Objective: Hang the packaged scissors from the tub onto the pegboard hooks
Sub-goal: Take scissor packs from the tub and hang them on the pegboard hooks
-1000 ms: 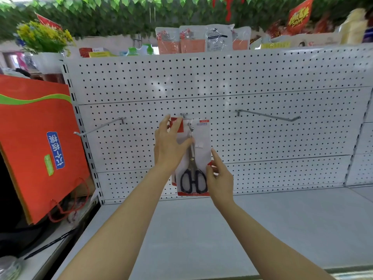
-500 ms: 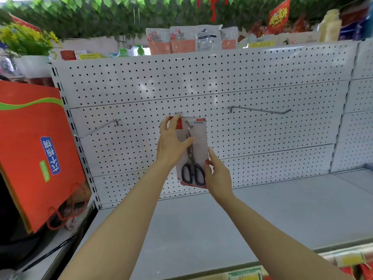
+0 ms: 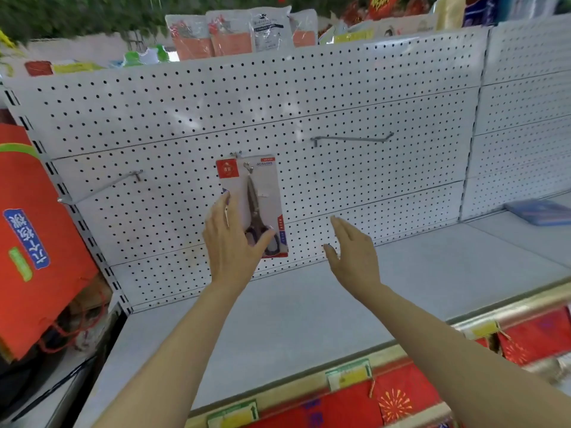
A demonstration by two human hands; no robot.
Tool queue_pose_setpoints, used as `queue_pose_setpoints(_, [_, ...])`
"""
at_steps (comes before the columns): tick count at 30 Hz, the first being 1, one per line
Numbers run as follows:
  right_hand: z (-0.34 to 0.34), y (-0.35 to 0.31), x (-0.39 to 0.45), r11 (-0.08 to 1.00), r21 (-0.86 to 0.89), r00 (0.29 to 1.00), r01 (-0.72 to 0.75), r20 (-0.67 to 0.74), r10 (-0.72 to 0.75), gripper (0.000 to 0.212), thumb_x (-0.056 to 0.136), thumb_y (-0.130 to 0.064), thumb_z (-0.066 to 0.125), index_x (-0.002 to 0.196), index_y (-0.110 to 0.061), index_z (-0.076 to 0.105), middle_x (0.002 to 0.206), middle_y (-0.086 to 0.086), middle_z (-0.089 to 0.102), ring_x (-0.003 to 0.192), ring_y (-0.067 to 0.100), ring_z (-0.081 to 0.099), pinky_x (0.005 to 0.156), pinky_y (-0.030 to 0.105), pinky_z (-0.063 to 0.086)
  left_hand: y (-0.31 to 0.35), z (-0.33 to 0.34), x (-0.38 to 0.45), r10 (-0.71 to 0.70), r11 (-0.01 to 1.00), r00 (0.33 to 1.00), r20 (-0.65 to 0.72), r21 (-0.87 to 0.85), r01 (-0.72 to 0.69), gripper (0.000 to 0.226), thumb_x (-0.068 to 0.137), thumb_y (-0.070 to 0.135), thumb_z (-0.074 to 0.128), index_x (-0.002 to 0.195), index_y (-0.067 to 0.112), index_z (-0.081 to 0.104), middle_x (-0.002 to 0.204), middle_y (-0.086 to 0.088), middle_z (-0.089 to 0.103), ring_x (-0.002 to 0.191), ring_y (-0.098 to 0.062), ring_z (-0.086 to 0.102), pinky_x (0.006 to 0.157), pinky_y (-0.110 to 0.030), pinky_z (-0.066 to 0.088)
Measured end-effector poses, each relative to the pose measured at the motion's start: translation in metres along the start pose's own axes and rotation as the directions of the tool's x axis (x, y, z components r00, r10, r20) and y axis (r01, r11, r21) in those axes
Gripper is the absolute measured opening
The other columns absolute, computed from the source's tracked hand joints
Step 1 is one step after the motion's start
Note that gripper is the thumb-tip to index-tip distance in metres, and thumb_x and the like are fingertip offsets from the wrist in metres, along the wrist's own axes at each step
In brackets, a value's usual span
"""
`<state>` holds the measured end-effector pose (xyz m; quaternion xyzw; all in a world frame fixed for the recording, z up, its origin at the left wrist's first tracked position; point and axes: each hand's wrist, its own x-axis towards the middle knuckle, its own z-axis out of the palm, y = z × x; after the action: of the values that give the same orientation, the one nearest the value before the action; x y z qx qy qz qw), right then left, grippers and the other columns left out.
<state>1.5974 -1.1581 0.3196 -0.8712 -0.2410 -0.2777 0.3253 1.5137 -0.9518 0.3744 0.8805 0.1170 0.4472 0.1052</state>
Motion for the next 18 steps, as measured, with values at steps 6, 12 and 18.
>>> queue_pose_setpoints(6, [-0.052, 0.060, -0.028, 0.982, -0.175, 0.996, 0.074, -0.029, -0.080, 0.062, 0.086, -0.034, 0.067, 0.139, -0.008, 0.046, 0.137, 0.010, 0.054, 0.125, 0.029, 0.050, 0.106, 0.043, 0.035, 0.057, 0.014, -0.055, 0.339, 0.939, 0.941, 0.025, 0.051, -0.339, 0.070, 0.085, 0.049, 0.064, 0.139, 0.008, 0.046, 0.136, -0.007, 0.051, 0.125, -0.028, 0.047, 0.107, -0.039, 0.034])
queue_pose_setpoints(12, [-0.124, 0.128, -0.065, 0.953, -0.299, 0.997, 0.059, -0.027, -0.070, 0.063, 0.081, -0.033, 0.069, 0.133, -0.002, 0.052, 0.126, 0.015, 0.061, 0.115, 0.032, 0.057, 0.099, 0.046, 0.042, 0.159, 0.048, -0.083, 0.438, 0.892, 0.864, 0.248, -0.002, -0.452, 0.074, 0.088, 0.056, 0.054, 0.145, 0.011, 0.039, 0.145, -0.007, 0.044, 0.133, -0.029, 0.040, 0.110, -0.044, 0.032])
queue_pose_setpoints(18, [-0.188, 0.207, -0.114, 0.907, -0.420, 0.999, -0.029, -0.034, 0.016, 0.063, 0.079, -0.033, 0.069, 0.131, -0.001, 0.053, 0.123, 0.016, 0.062, 0.110, 0.034, 0.060, 0.096, 0.047, 0.043, 0.261, 0.097, -0.124, 0.507, 0.858, 0.788, 0.349, -0.117, -0.500, 0.078, 0.086, 0.051, 0.061, 0.147, 0.009, 0.038, 0.147, -0.010, 0.042, 0.134, -0.031, 0.039, 0.113, -0.044, 0.026])
